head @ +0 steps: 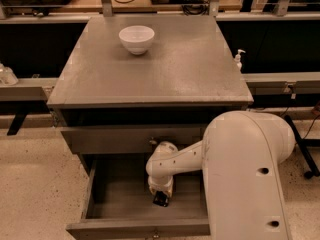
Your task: Pick rxbar chocolate from middle drawer and place on counter
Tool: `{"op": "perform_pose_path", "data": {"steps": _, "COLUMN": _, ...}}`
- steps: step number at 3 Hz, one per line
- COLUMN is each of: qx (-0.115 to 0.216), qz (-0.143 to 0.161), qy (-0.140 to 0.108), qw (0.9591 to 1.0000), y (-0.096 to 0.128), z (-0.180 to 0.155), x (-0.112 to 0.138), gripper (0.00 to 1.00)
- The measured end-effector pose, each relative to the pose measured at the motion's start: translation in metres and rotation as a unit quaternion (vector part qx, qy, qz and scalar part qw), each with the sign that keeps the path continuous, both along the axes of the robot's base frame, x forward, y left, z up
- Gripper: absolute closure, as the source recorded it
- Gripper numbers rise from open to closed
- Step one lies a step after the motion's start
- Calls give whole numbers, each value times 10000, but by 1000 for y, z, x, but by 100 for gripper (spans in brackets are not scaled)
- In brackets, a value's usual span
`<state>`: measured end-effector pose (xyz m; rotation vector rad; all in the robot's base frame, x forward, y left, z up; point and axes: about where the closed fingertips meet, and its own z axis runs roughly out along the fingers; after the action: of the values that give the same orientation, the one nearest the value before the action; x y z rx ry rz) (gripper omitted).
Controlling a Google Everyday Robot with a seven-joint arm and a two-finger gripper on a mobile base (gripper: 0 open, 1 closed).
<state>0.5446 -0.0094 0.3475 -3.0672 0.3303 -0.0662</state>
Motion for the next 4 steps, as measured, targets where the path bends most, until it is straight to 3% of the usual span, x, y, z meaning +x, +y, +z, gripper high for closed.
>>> {"op": "perform_pose_path", "data": {"steps": 1, "qx": 394, "qz": 1, "qy": -230, "qw": 9990, "y": -3, "z": 5, "x": -3, "gripper": 100}}
{"op": "perform_pose_path", "data": {"steps": 2, "qx": 1485, "qz": 890, "qy": -1023, "qw": 9796, "y": 3, "z": 35, "x": -46, "gripper": 100}}
{"op": "perform_pose_path", "data": {"steps": 3, "qx": 2167, "qz": 1132, "qy": -1426, "qw": 9591, "y": -21, "z": 34, "x": -84, "gripper": 100}}
{"op": "perform_pose_path", "data": {"steps": 4, "qx": 2460, "qz": 950, "qy": -1519, "qw": 9526, "y": -42, "z": 33, "x": -107, "gripper": 100}}
